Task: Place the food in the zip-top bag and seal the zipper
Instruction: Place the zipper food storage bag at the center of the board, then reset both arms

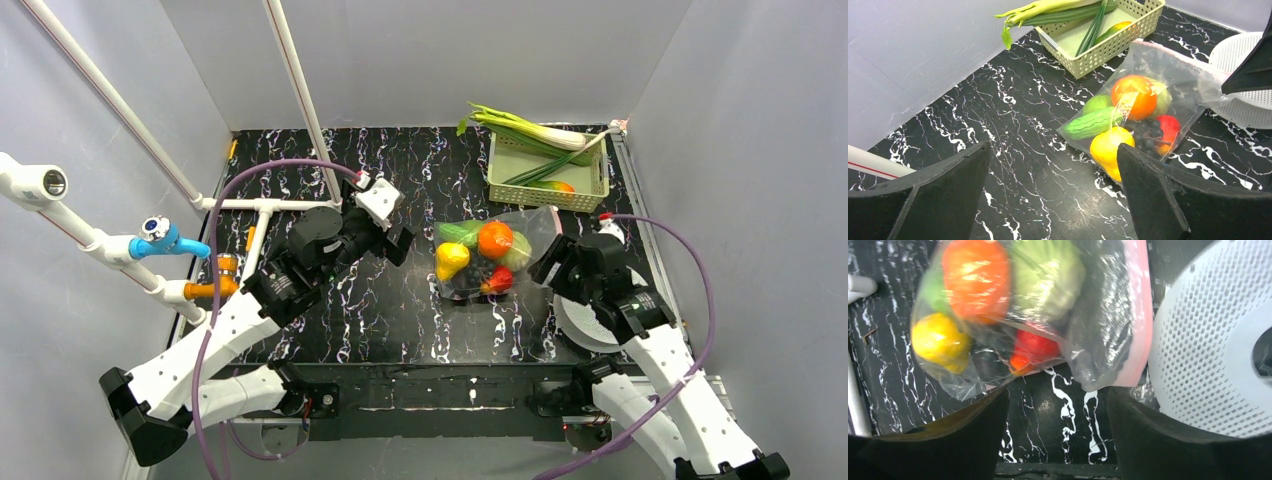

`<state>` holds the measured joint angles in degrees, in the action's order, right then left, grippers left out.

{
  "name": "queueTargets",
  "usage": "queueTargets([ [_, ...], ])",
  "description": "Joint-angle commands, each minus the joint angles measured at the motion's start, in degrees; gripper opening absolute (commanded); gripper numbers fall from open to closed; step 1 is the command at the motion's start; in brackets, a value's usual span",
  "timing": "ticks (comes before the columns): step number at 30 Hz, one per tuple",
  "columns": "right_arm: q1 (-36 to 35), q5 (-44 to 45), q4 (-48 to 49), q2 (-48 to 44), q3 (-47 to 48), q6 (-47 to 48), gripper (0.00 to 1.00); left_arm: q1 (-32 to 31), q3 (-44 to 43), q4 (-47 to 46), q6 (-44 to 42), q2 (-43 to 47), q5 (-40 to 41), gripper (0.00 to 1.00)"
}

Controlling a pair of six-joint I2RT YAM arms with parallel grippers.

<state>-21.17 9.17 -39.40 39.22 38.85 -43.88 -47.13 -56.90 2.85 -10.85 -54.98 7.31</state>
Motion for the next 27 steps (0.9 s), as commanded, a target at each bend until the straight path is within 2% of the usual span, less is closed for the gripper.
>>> queueTargets([
  [1, 0.16, 2.85, 0.74, -1.97, 8.47, 10.99, 0.86, -0.41, 0.65, -2.49, 1.85, 3.34, 2.54, 0.98],
  [3, 0.16, 3.80, 2.17, -3.18, 11.01, 14.37, 0.98, -0.50, 1.05, -3.77, 2.74, 5.01, 3.75, 0.98],
  [8, 0.12, 4.23, 5.04, -6.09, 17.92, 22.11, 0.98, -0.60, 0.33, -6.71, 4.54, 7.66, 5.26, 0.98],
  [14, 0.16, 6.28, 6.39, -11.38, 23.81, 27.82, 0.98, -0.60, -5.92, 1.82, 6.54, 12.19, 5.60, 0.98],
  [19, 0.15, 15.78, 7.54, -16.95, 25.17, 26.20, 0.98, -0.60, -6.64, 5.06, 7.19, 19.01, 8.47, 0.98],
  [23, 0.16, 18.36, 8.88, -21.02, 24.49, 25.74, 0.98, -0.60, -6.72, 6.44, 7.30, 22.05, 9.42, 0.98],
  [27, 0.16, 21.48, 7.11, -20.59, 26.08, 23.57, 0.98, -0.61, -8.01, 8.43, 8.37, 22.15, 10.44, 0.98],
])
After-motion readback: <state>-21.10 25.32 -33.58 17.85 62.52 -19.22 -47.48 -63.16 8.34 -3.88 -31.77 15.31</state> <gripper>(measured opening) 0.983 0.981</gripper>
